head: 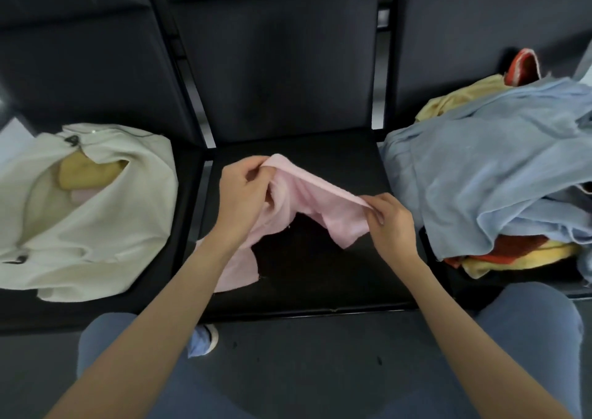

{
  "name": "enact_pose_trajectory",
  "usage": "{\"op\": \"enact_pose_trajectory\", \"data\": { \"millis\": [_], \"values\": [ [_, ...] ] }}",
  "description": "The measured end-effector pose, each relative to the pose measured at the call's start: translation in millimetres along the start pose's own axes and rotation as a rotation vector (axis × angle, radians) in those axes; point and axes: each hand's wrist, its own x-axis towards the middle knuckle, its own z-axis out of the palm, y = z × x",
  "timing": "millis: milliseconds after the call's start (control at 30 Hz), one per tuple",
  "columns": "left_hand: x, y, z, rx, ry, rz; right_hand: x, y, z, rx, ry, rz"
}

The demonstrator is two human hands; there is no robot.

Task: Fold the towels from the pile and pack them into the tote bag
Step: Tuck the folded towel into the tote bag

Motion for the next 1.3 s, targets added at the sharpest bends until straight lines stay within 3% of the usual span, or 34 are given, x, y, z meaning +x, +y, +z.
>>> {"op": "enact_pose_trajectory", "data": {
  "millis": [233, 400, 533, 767, 867, 933, 1033, 1100, 1300],
  "values": [
    [0.6, 65.0, 12.5, -0.267, -0.238, -0.106, -12.9, 4.0, -12.4, -0.027, 0.031, -0.031],
    [25.2, 51.8, 13.7, -0.027, -0.249, 0.042, -12.9, 15.5, -13.6, -0.044, 0.074, 0.114],
    [52.5, 2.6, 2.3, 0.234, -0.216, 0.061, -14.2, 23.1, -15.0, 0.107, 0.089, 0.27],
    [78.7, -73.7, 1.8, 0.414, -0.063, -0.04, -31.2, 31.1, 2.2, 0.063, -0.135, 0.13],
    [60.2, -103.5, 13.8, 0.501, -0.033, -0.082, -44.0, 33.0, 14.3, 0.034, -0.131, 0.033],
    [29.5, -118.3, 23.6, 0.593, -0.161, 0.067, -50.5, 31.6, 20.3, 0.013, -0.129, 0.001],
    [-26.8, -128.3, 35.8, 0.601, -0.651, 0.382, -56.8, 29.2, 26.7, 0.018, -0.122, 0.013],
    [-55.4, -135.2, 45.1, 0.603, -0.854, 0.527, -60.0, 27.8, 29.6, 0.085, -0.116, 0.065],
    [-72.1, -147.3, 60.7, 0.735, -0.898, 0.681, -67.7, 21.3, 23.3, 0.311, -0.111, 0.231]
  ]
}}
